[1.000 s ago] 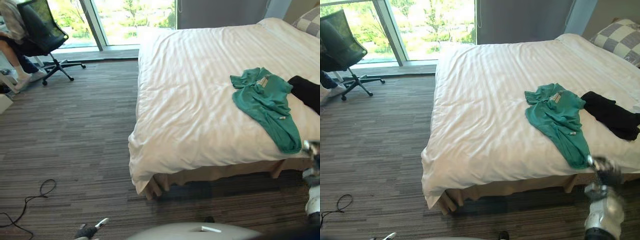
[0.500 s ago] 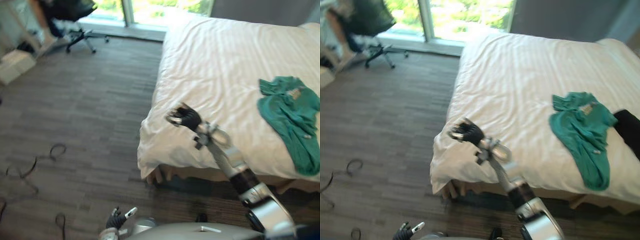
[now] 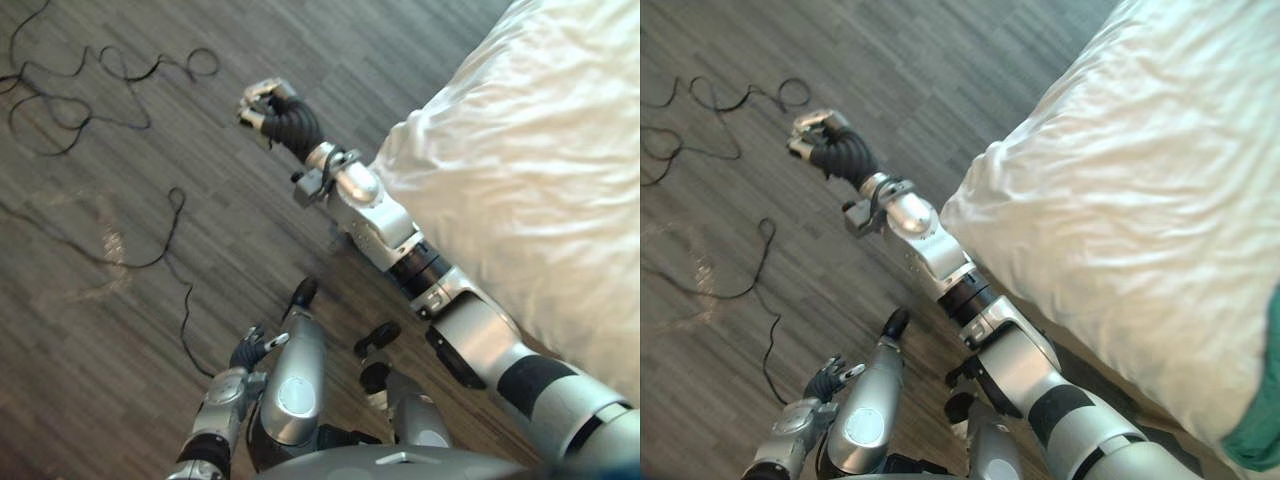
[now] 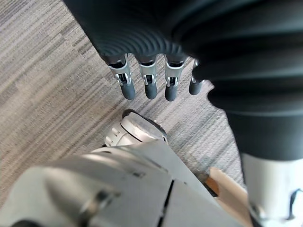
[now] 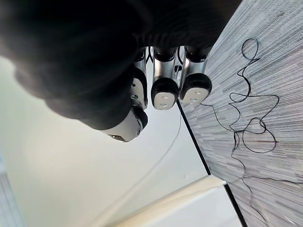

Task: Tidy the bed and pick cloth on bed and put in laundry

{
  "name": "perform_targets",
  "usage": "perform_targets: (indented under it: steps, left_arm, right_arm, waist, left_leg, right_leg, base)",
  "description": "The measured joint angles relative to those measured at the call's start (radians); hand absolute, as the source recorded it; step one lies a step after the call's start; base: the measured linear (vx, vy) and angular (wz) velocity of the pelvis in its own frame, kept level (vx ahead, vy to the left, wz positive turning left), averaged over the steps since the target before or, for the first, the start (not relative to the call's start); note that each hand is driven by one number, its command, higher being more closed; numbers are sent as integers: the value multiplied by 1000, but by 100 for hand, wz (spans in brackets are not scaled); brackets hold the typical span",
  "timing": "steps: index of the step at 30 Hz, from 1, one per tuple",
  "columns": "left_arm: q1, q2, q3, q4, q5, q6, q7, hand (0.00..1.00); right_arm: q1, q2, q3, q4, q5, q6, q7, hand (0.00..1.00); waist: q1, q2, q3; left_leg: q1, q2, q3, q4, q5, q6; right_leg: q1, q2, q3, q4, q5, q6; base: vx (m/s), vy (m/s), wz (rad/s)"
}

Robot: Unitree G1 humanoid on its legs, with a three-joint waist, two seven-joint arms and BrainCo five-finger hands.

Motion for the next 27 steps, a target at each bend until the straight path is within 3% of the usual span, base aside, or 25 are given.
perform_targets:
  steps: [4,7,10,14,17,19,24,26,27]
  left_arm:
    - [-44,-11,-19,10,-61,-17,-61,0]
    - [-104,-52,13,4,-136,-39,-103,0]
    - [-198,-142,52,-40,-221,-65,-149,0]
    - [-253,-210,97,-83,-303,-90,-176,0]
    - [-279,-238,163,-103,-353,-69,-174,0]
    - [-325,-261,182,-110,-353,-31,-164,0]
    - [-422,-301,211,-109,-355,41,-107,0]
    - [-438,-295,258,-107,-415,64,-74,0]
    - [-440,-291,267,-106,-428,67,-66,0]
  right_arm:
    - [-43,-73,-156,93,-1,-23,-60,100]
    - [-56,-142,-248,133,-5,-59,-120,100]
    - [-98,-195,-278,139,-6,-85,-182,100]
    - [-103,-223,-297,155,32,-59,-226,100]
    - [-77,-180,-230,148,55,1,-187,100]
    - [-42,-136,-218,156,93,30,-129,100]
    - [87,-98,-237,161,190,31,12,100]
    - [215,-95,-353,205,231,21,56,100]
    - [251,-95,-385,218,239,13,62,100]
  waist:
    - [5,49,28]
    - [2,93,38]
    - [-9,113,46]
    - [-39,123,53]
    - [-66,124,53]
    - [-104,124,53]
    - [-173,115,52]
    - [-230,111,53]
    - [-244,110,53]
  left_leg:
    - [-107,1,-2,3,40,-10]
    - [-193,39,88,2,77,-1]
    - [-299,77,185,-19,117,-3]
    - [-368,100,226,-8,137,4]
    - [-392,129,292,51,125,6]
    - [-403,146,299,96,101,2]
    - [-422,158,352,153,59,21]
    - [-413,159,382,174,40,31]
    - [-409,160,393,179,34,35]
  right_leg:
    - [-122,-28,-19,82,-30,-17]
    - [-219,-49,-24,129,-40,-29]
    - [-352,-68,-27,160,-44,-35]
    - [-454,-80,-28,209,-53,-53]
    - [-503,-93,-15,269,-66,-72]
    - [-508,-88,-5,291,-82,-83]
    - [-548,-91,55,309,-93,-63]
    - [-554,-93,96,308,-79,-56]
    - [-555,-92,105,308,-75,-52]
  base:
    - [-91,-4,16]
    - [-117,-15,3]
    - [-114,-13,-14]
    - [-7,-25,-24]
    - [38,-53,-39]
    - [34,-61,-22]
    - [-25,13,-19]
    - [-21,38,-39]
    - [2,28,-39]
